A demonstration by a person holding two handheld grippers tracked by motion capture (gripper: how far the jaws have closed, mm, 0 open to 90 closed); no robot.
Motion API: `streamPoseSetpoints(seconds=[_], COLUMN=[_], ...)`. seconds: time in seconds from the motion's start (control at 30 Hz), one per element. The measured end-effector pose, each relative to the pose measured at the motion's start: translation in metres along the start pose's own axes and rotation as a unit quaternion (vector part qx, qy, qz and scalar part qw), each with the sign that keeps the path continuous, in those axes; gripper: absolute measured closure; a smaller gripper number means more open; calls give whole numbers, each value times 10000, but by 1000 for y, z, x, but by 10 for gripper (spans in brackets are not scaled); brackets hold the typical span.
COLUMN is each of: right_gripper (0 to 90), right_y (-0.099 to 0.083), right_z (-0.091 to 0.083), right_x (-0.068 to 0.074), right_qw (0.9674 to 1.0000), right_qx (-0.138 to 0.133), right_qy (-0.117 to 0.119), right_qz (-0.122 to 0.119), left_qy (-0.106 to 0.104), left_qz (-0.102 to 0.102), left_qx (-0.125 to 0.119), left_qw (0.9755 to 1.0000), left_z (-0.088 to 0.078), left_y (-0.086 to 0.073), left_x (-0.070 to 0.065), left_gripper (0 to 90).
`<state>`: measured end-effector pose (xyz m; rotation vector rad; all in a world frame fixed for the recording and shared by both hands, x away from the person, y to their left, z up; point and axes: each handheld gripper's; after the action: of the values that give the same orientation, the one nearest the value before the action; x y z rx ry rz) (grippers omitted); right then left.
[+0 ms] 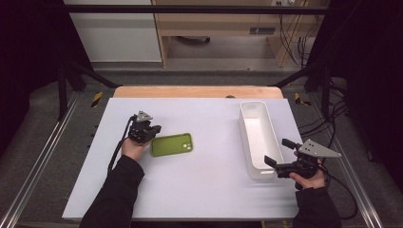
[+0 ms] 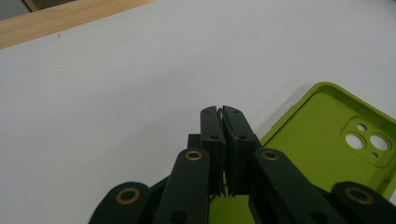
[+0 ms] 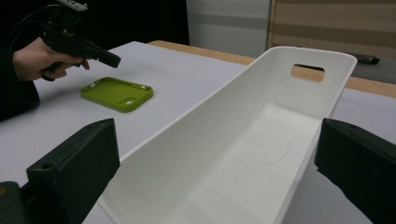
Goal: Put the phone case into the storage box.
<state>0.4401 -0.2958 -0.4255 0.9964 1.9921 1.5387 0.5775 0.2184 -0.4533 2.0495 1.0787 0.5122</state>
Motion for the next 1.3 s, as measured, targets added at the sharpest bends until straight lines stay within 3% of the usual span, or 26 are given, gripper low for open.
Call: streamPoseSetpoints(seconds=[0.8,1.3], right_gripper=[6,5], right_y=[0,0], right_z=[0,-1], right_x=[0,0], right_qw=[10000,10000], right_qx=[5,-9], right_qy=[-4,13], right_qz=[-5,4], left_qy=[76,34], left_qz=[34,55], left_qx=[531,611], left_qw=[9986,9981], left_z=[13,11], left_y=[-8,-9], left_x=[1,1], left_gripper=[896,897])
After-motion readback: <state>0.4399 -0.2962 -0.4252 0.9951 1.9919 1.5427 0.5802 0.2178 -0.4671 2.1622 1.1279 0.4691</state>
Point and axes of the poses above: each handheld gripper's, and its own axes: z roughly forward along the jaws, y roughly out of its top, x roughly to its left, and after that the axes turned 1 degree about x, right-handed
